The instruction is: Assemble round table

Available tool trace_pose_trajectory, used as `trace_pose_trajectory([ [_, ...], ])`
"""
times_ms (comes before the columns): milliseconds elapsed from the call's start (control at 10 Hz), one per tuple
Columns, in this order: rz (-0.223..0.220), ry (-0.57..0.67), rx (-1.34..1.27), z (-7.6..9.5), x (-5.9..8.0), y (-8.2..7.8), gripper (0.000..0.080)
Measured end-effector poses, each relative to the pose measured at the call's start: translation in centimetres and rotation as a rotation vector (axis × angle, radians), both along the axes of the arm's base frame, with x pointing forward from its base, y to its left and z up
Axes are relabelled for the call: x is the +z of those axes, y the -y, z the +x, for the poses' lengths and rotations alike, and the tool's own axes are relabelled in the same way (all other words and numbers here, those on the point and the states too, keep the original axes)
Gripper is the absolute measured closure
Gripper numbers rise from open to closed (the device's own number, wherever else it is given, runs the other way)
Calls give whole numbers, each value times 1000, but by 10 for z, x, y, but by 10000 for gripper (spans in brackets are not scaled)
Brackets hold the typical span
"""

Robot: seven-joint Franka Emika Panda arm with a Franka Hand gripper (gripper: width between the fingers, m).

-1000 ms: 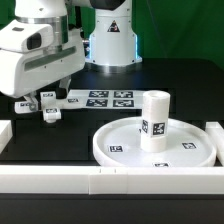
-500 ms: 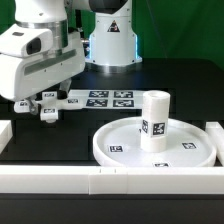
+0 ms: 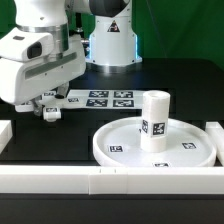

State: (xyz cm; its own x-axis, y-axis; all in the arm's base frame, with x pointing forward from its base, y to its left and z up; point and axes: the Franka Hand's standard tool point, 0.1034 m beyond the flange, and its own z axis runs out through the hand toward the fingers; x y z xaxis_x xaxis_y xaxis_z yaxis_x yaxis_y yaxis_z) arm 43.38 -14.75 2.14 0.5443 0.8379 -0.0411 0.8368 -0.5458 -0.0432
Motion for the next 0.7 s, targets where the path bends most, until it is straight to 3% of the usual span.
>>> trace_pose_trajectory([
  [400,-1,11,-50,2,7,-1,350],
  [500,3,13,-112,2,18,-5,350],
  [700,16,-3,-265,14,54,-38,350],
])
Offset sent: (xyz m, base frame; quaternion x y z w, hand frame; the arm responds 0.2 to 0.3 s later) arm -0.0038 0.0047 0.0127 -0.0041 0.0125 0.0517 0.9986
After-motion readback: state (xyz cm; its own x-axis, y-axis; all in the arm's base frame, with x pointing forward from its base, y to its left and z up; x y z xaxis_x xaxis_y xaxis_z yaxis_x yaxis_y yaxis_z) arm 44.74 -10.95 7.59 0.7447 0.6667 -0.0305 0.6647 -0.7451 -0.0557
